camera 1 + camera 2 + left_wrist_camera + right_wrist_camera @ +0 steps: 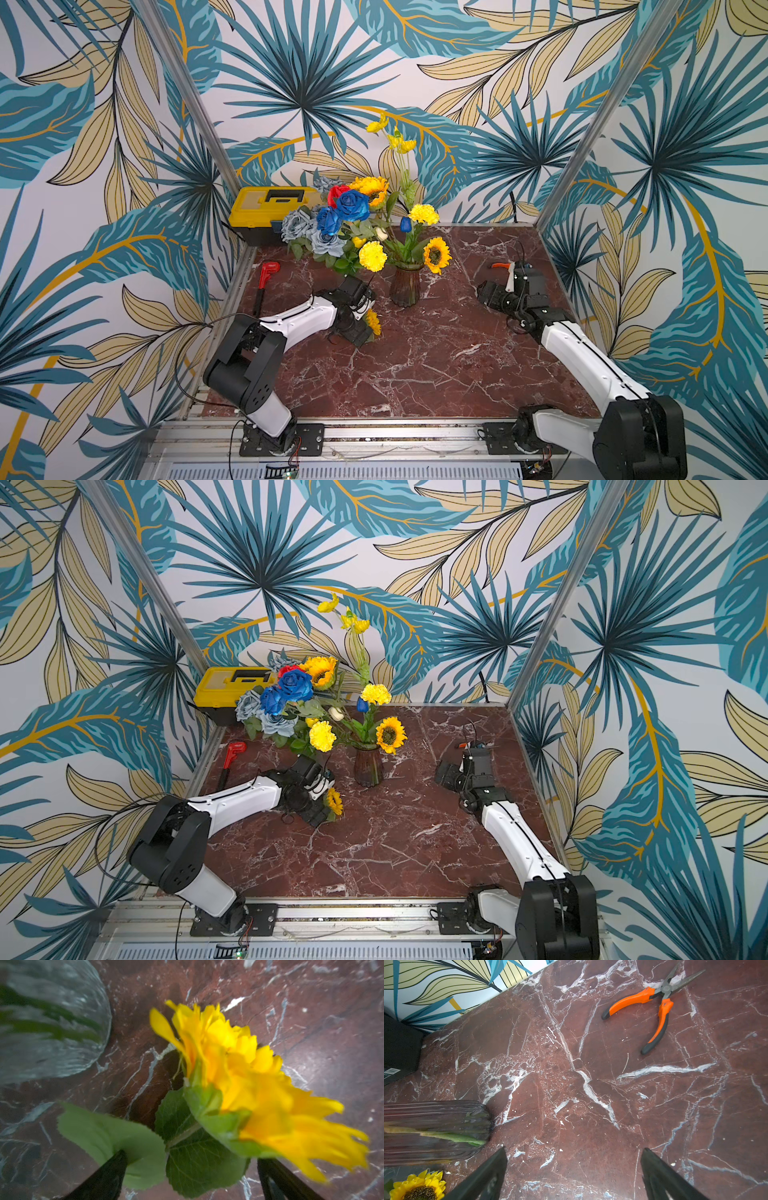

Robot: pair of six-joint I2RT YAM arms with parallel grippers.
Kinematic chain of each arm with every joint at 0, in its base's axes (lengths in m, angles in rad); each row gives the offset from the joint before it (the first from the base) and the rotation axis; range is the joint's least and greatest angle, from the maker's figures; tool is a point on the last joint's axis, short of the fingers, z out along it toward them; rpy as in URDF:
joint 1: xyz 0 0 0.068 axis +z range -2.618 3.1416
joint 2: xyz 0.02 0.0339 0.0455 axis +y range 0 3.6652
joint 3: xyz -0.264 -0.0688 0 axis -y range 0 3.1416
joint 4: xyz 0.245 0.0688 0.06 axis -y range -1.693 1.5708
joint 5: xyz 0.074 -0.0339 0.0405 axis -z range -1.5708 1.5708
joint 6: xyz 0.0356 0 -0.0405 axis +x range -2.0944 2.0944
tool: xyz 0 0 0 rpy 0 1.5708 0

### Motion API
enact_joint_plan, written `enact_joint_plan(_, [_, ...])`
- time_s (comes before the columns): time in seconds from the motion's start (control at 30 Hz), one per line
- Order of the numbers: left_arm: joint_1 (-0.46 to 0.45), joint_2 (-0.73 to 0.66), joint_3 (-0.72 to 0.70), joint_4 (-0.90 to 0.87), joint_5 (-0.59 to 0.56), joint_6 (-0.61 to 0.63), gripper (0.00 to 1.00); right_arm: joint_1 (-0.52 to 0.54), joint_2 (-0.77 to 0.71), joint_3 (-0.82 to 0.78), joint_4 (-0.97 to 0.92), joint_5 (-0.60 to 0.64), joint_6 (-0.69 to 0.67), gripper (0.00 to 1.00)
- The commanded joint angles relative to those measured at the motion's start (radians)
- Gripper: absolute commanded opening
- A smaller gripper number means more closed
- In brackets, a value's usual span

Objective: Pick out yellow flowers from the vase
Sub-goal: Pick up the flower at the center of the board.

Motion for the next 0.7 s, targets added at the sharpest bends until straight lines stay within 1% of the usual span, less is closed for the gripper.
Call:
enact_joint_plan(0.0, [0.0,0.042,0.026,0.014,-0.067,0.012,0.97,0.009,0.01,0.015,-0.011,-0.007,0.011,0.99])
enact_joint_plan(0.07, [-0.002,0.05,0.035,0.015,-0.068,0.008,0.95,0.011,0.01,0.015,-0.011,-0.003,0.009,0.99])
enact_joint_plan(0.17, [-0.003,0.045,0.038,0.016,-0.049,0.0,0.8,0.012,0.007,0.016,-0.018,0.001,0.007,0.99])
enact_joint_plan(0.23, [-0.006,0.047,0.036,0.016,-0.057,-0.007,0.72,0.013,0.005,0.017,-0.017,0.006,0.006,0.99])
enact_joint_plan(0.3, [-0.014,0.043,0.032,0.014,-0.066,-0.011,0.6,0.014,0.006,0.018,-0.017,0.006,0.006,1.0])
enact_joint_plan(0.33, [-0.018,0.037,0.031,0.015,-0.069,-0.013,0.57,0.014,0.006,0.019,-0.015,0.007,0.008,0.99])
enact_joint_plan(0.47, [-0.04,-0.001,0.031,-0.001,-0.087,-0.039,0.46,0.015,0.013,0.021,-0.017,0.004,0.009,0.99])
enact_joint_plan(0.5, [-0.041,-0.013,0.034,-0.007,-0.091,-0.049,0.41,0.015,0.013,0.021,-0.018,0.005,0.008,0.99])
enact_joint_plan(0.67, [-0.042,-0.03,0.043,-0.024,-0.045,-0.065,0.32,0.016,0.007,0.02,-0.017,0.009,0.011,1.0])
